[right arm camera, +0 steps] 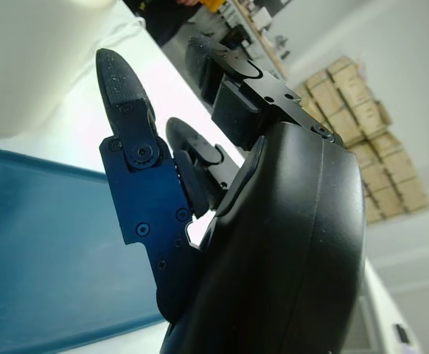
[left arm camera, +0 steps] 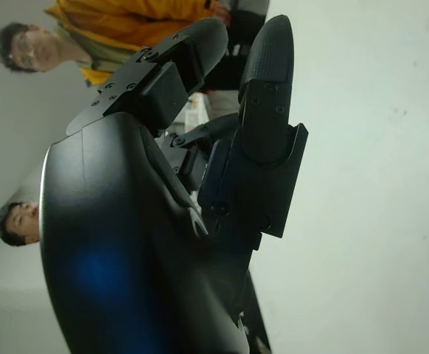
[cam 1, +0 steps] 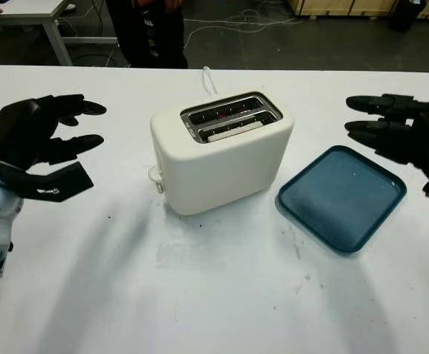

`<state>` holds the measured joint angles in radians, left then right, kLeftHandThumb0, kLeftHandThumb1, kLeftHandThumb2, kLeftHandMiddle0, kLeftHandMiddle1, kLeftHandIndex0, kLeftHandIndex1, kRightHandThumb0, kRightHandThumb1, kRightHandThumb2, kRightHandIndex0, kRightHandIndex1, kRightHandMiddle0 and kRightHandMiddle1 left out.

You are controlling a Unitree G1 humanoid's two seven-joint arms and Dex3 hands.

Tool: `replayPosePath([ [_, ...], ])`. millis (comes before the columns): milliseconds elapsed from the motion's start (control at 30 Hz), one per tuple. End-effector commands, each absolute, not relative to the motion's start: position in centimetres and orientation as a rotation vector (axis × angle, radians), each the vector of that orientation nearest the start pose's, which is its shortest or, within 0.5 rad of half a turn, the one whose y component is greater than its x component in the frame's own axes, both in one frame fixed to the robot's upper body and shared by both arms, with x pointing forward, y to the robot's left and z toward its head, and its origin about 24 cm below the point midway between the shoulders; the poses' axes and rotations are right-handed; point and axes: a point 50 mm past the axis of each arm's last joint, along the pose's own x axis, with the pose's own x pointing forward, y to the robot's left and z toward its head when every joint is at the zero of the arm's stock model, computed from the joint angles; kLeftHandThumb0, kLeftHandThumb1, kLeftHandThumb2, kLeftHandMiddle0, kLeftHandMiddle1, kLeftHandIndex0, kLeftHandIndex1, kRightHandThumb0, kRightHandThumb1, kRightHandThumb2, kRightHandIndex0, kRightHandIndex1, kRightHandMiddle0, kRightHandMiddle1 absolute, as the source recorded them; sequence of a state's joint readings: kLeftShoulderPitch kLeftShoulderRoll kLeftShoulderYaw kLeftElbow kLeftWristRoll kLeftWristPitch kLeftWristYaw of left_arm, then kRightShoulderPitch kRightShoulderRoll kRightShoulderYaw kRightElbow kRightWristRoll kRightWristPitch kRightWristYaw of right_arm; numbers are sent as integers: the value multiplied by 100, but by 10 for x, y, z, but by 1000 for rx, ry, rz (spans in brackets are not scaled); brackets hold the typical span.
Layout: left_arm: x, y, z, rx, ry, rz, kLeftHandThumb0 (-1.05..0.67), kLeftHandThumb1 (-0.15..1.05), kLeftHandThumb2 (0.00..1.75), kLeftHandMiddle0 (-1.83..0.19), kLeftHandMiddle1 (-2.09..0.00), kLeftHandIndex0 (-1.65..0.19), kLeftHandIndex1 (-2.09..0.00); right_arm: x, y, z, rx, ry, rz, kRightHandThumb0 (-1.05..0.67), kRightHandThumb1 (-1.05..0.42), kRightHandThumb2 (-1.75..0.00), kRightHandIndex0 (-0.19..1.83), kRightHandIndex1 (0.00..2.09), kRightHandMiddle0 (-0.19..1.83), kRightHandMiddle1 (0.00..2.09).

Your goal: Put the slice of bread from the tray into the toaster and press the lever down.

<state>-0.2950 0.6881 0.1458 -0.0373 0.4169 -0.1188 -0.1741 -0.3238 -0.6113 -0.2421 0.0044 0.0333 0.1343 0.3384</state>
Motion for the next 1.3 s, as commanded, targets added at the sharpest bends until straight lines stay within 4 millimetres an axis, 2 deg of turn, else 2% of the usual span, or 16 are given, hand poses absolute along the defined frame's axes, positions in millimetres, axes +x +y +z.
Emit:
replayPosePath([
  [0, 291, 256, 200, 1168, -351, -11, -69, 92, 8, -58, -97, -77, -30, 298, -278, 184, -592, -168, 46, -53, -79, 0, 87, 9, 79, 0],
  [167, 293, 257, 207, 1232, -327, -71, -70, 92, 5, -59, -99, -79, -29, 302, -278, 192, -693, -189, 47, -57, -79, 0, 92, 8, 80, 0],
  [333, 296, 257, 206, 1226, -316, -88, -71, 92, 3, -60, -101, -81, -28, 304, -275, 199, -677, -253, 78, -54, -77, 0, 94, 6, 80, 0],
  [467, 294, 254, 203, 1207, -332, -89, -70, 92, 4, -59, -103, -81, -26, 305, -271, 202, -668, -282, 105, -60, -79, -1, 94, 4, 79, 0],
  [667, 288, 255, 202, 1185, -331, -50, -69, 92, 7, -54, -103, -79, -24, 304, -265, 198, -665, -298, 110, -50, -77, 0, 91, 1, 77, 0],
  [900, 280, 256, 196, 1126, -342, -17, -65, 92, 5, -62, -90, -82, -19, 304, -260, 189, -643, -249, 133, -52, -78, 0, 84, 0, 73, 0],
  [1267, 282, 254, 195, 1132, -332, -31, -67, 92, 6, -60, -97, -85, -16, 305, -257, 187, -665, -211, 131, -58, -79, 0, 84, 0, 71, 0],
])
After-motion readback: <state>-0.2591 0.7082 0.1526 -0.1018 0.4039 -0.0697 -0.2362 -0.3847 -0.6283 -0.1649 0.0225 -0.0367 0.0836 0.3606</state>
